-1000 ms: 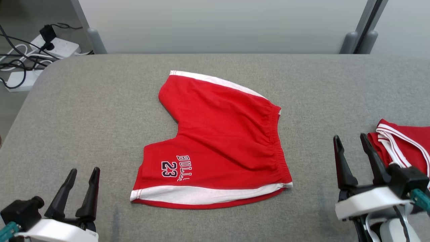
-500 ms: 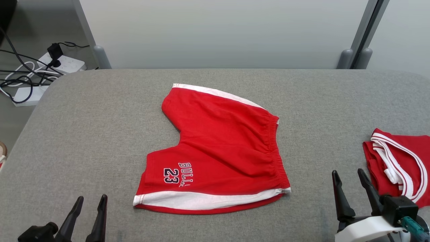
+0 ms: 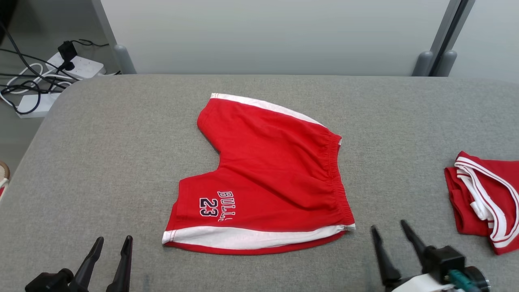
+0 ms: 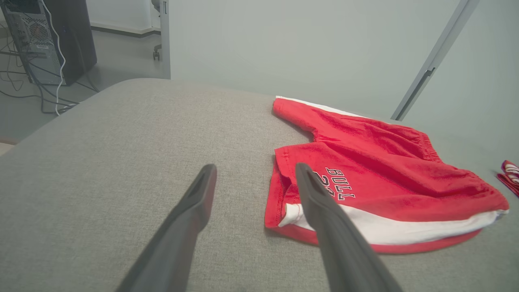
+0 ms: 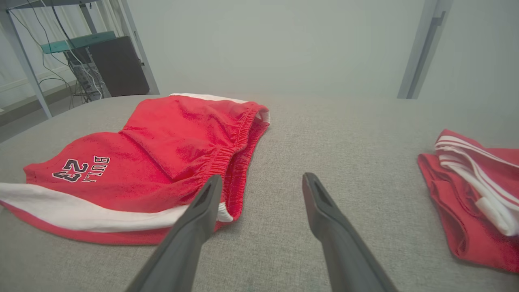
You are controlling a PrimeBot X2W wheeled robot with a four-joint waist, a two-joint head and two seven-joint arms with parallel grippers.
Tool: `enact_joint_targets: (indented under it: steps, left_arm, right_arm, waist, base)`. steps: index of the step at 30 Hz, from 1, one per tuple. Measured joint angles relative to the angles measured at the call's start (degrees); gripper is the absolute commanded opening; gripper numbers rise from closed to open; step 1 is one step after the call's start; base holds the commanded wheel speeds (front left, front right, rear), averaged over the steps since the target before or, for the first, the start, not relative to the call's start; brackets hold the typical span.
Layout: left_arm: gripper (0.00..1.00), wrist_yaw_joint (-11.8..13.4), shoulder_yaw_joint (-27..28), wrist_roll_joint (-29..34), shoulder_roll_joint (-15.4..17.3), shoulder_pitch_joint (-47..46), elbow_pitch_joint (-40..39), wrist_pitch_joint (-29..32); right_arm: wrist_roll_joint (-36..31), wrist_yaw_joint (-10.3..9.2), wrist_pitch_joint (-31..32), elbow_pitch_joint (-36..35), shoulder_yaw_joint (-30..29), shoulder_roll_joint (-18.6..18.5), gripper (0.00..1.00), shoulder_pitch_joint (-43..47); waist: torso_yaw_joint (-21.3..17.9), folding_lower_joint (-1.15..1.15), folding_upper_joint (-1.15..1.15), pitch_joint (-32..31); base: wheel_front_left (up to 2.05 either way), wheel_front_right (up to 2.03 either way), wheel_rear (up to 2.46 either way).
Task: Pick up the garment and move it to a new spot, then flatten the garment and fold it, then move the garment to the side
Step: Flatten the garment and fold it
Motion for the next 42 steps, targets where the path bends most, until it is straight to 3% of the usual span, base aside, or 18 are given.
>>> enact_joint_targets:
  steps: [8, 20, 21, 22, 23, 24, 25, 26, 27, 34, 42]
  left_arm:
    - [1.00, 0.00, -2.64, -2.44, 1.46, -0.06, -1.44, 0.00]
    - [1.00, 0.00, -3.72, -5.17, 4.33, -0.23, -2.83, 0.00]
    - [1.00, 0.00, -3.88, -5.39, 4.44, -0.23, -2.83, 0.00]
    - [1.00, 0.00, -4.14, -5.55, 4.49, -0.23, -2.85, 0.00]
    - [1.00, 0.00, -4.41, -5.55, 4.50, -0.23, -2.89, 0.00]
    - [1.00, 0.00, -4.66, -5.60, 4.50, -0.23, -2.99, 0.00]
    - [1.00, 0.00, -4.99, -5.77, 4.59, -0.23, -3.04, 0.00]
    - [1.00, 0.00, -5.27, -6.00, 4.71, -0.23, -3.11, 0.00]
    - [1.00, 0.00, -5.39, -6.03, 4.75, -0.25, -3.12, 0.00]
    - [1.00, 0.00, -10.12, -7.37, 6.71, -1.30, -2.61, 0.00]
    - [1.00, 0.00, -17.14, -13.80, 10.24, -6.36, 0.77, 0.00]
  right_arm:
    - [-5.34, 0.01, 2.15, 5.47, 5.94, -0.02, 1.00, -2.99]
    - [-11.27, 0.01, 5.68, 10.01, 5.38, -0.15, 1.00, -7.80]
    - [-11.44, 0.01, 5.88, 10.06, 5.42, -0.15, 0.95, -7.82]
    - [-11.76, 0.01, 6.25, 10.22, 5.55, -0.15, 0.80, -7.82]
    - [-12.00, 0.01, 6.58, 10.29, 5.65, -0.14, 0.49, -7.81]
    - [-12.01, 0.01, 6.73, 10.36, 5.70, -0.15, 0.45, -7.81]
    - [-12.01, 0.01, 7.05, 10.40, 5.83, -0.16, 0.23, -7.82]
    - [-12.01, 0.01, 7.25, 10.49, 6.00, -0.16, 0.08, -7.81]
    - [-12.01, 0.01, 7.25, 10.50, 6.12, -0.16, 0.00, -7.81]
    - [-11.98, 0.01, 7.22, 9.64, 6.95, -0.16, 0.00, -7.81]
    - [-12.02, 0.01, 7.87, 4.36, 9.12, -0.24, 0.00, -7.90]
  waist:
    - [1.52, 0.00, 0.00, 2.27]
    - [4.47, 0.00, 0.00, 5.22]
    - [4.55, 0.00, 0.00, 5.34]
    - [4.59, 0.00, 0.00, 5.45]
    - [4.60, 0.00, 0.00, 5.56]
    - [4.57, 0.00, 0.00, 5.65]
    - [4.50, 0.00, 0.00, 5.75]
    - [4.38, 0.00, 0.00, 5.85]
    - [4.24, 0.00, 0.00, 5.92]
    - [2.78, 0.00, 0.00, 6.88]
    - [0.04, 0.00, 0.00, 10.30]
  base:
    - [0.00, 0.00, 0.00]
    - [0.00, 0.00, 0.00]
    - [0.00, 0.00, 0.00]
    - [0.00, 0.00, 0.00]
    - [0.00, 0.00, 0.00]
    - [0.00, 0.00, 0.00]
    - [0.00, 0.00, 0.00]
    - [0.00, 0.00, 0.00]
    - [0.00, 0.00, 0.00]
    - [0.00, 0.00, 0.00]
    - [0.00, 0.00, 0.00]
